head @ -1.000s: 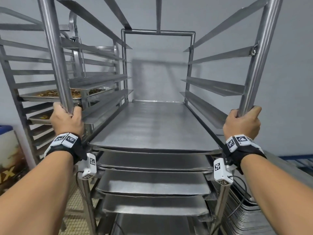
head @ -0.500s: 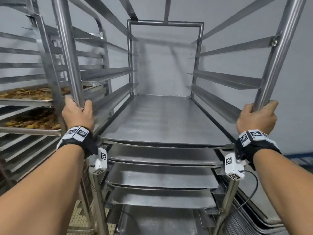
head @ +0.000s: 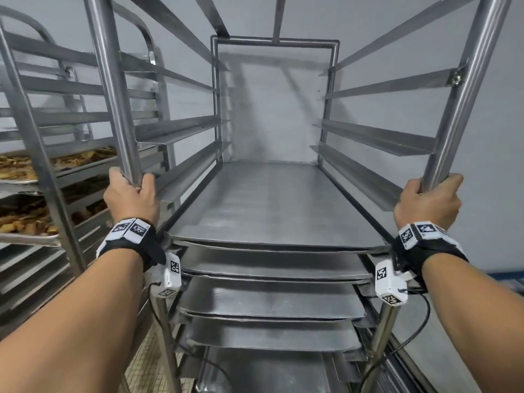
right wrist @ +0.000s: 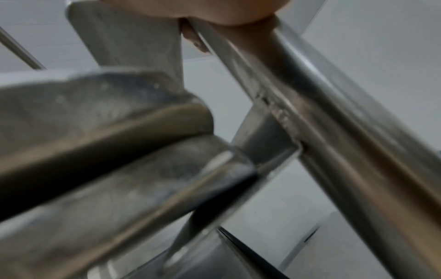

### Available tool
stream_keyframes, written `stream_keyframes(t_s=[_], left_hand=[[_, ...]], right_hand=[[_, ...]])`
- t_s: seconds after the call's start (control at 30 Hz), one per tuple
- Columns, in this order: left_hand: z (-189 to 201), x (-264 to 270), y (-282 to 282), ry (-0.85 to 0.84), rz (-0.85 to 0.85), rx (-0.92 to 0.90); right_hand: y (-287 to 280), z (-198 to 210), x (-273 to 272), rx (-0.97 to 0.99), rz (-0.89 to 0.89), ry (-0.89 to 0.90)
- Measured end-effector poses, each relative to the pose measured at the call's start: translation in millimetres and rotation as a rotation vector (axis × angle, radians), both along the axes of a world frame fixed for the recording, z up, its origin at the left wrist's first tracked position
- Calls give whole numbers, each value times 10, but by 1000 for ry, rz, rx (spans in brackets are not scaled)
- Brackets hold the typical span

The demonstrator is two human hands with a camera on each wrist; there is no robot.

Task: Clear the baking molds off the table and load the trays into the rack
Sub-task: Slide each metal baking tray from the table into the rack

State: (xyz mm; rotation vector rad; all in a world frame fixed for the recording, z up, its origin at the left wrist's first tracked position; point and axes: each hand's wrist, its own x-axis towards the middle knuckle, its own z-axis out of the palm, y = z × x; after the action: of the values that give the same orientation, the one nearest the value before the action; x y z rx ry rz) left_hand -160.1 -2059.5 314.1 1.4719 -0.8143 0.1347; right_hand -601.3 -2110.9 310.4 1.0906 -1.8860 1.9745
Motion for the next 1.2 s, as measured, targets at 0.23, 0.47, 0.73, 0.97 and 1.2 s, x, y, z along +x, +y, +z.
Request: stream_keyframes(t_s=[0.23,0.47,0.73,0.97,1.2], left_hand=[[-10,-337,-374,0,49,0],[1,-535,-695,-16,89,-19],[-11,-614,-983,2,100,-11],[-31,-671,-1167,14,119,-14],[-8,-688,-1155,29,108,-5]], right_hand=[[-544,25,-291,-8,38,8],[-983,22,-473,-17,59,12],[-1348,-11,-543,-13,91,22],[-1607,-19,-589,-33,93,20],[-1633,-19,-603,-38,137,11]])
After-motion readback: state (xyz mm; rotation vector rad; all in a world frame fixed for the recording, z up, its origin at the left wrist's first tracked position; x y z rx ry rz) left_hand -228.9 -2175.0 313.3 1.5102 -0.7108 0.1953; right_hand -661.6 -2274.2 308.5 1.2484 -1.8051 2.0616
